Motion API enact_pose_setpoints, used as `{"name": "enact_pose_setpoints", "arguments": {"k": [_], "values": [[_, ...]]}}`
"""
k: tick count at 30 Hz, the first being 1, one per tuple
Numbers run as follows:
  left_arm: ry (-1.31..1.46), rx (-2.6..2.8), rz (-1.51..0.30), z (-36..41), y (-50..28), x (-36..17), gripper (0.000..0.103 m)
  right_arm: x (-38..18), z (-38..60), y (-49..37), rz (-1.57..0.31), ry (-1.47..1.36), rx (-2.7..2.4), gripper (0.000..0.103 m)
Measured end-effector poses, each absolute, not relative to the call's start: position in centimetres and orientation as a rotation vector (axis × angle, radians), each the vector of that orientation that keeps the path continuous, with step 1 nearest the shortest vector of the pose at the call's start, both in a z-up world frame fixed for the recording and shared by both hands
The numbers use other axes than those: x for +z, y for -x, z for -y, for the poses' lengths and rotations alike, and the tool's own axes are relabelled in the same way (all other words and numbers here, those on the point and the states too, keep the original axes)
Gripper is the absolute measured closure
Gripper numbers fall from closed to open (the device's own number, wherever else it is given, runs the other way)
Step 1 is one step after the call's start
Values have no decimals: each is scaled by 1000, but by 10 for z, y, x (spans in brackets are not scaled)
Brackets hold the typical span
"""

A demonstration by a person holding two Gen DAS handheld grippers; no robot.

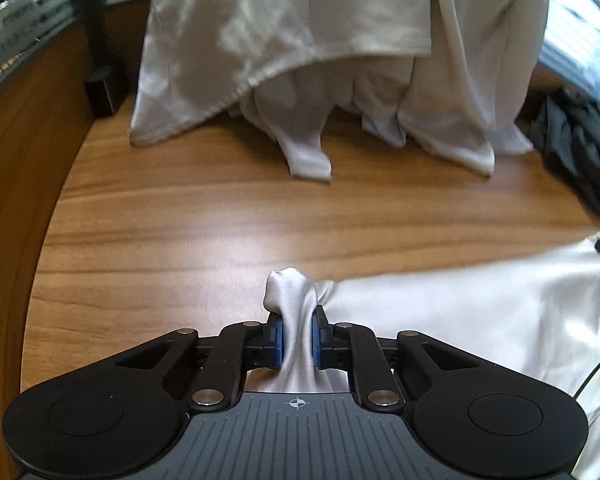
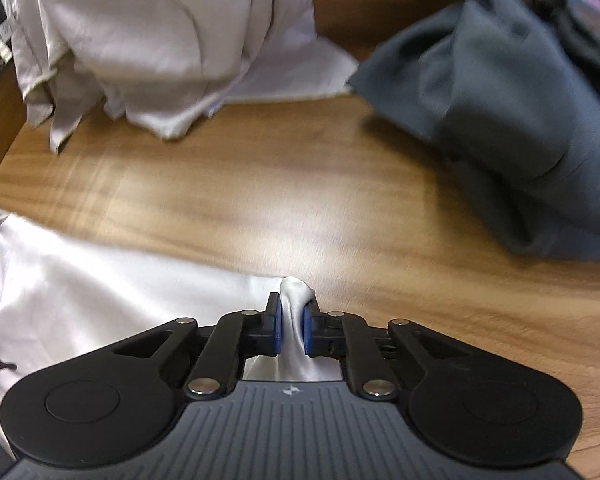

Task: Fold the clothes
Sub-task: 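Pinch the shirt edges with both grippers and lift to straighten it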

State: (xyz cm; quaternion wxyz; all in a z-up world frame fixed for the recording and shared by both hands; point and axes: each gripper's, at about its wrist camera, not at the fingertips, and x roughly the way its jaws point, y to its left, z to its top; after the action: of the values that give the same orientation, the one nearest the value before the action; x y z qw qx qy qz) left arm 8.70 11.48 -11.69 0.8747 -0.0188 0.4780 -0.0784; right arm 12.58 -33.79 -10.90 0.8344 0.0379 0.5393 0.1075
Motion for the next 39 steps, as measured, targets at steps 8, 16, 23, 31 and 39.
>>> {"name": "enact_pose_setpoints", "arguments": {"k": [8, 16, 23, 31, 39], "values": [[67, -159, -928, -117, -129, -97, 90, -95, 341, -147, -1066, -70, 197, 93], [85, -183, -817, -113, -191, -60, 90, -69, 355, -198, -956, -73, 166, 93], [86, -247, -739, -116, -197, -26, 90, -29, 371, -206, -842, -93, 178, 93], [136, -306, -718, -133, -117, -8, 90, -3, 373, -125, -768, -99, 250, 95], [109, -281, -788, -138, -4, -17, 91, 6, 351, 9, -712, -28, 335, 96]]}}
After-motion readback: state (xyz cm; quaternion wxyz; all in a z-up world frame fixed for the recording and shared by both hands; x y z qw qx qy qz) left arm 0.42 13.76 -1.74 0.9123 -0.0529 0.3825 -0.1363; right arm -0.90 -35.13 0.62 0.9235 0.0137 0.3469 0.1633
